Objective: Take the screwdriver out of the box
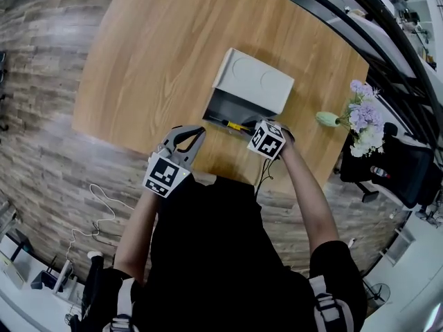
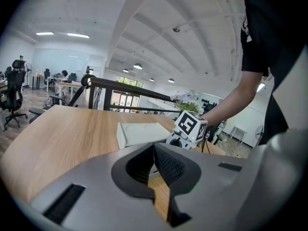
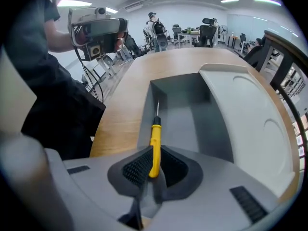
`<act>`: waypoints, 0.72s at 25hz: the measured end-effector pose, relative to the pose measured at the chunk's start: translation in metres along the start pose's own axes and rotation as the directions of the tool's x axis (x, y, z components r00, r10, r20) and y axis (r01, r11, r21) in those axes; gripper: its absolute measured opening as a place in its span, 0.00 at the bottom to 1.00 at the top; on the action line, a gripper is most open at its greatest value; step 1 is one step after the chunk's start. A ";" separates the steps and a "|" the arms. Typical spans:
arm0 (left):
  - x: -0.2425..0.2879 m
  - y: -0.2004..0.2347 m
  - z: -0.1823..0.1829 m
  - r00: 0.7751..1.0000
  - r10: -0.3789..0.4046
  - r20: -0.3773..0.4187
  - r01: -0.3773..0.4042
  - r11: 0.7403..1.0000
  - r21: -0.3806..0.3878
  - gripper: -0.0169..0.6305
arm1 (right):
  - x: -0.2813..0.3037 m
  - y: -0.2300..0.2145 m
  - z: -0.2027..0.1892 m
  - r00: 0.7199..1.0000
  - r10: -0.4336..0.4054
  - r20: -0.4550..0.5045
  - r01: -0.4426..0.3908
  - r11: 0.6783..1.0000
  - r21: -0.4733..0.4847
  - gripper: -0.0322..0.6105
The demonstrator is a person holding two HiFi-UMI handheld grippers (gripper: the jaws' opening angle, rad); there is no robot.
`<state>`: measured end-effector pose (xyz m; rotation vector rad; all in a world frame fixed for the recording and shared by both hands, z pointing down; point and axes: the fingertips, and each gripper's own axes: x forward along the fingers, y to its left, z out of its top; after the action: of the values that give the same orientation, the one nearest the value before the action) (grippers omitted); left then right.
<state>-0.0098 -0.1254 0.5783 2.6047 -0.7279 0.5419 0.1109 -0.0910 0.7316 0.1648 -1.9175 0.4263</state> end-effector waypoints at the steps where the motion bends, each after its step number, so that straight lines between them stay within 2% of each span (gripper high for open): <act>1: 0.000 0.001 0.000 1.000 0.003 0.003 -0.003 1.000 -0.002 0.06 | 0.001 0.000 0.000 1.000 0.012 -0.004 -0.012 1.000 0.001 0.11; 4: -0.001 0.005 0.001 1.000 0.011 0.007 -0.011 1.000 -0.007 0.06 | 0.005 -0.002 0.000 0.999 0.039 -0.020 -0.039 0.999 0.009 0.12; 10: -0.004 0.010 0.002 1.000 0.023 0.013 -0.023 1.000 -0.011 0.06 | 0.009 -0.008 -0.002 0.997 0.066 -0.041 -0.066 0.998 0.015 0.21; 18: -0.005 0.014 0.003 1.000 0.019 0.013 -0.019 1.000 -0.008 0.06 | 0.015 -0.010 0.000 0.996 0.075 -0.050 -0.074 0.997 0.032 0.24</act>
<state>-0.0209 -0.1358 0.5775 2.5989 -0.7584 0.5279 0.1086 -0.0990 0.7478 0.1015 -1.8718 0.5049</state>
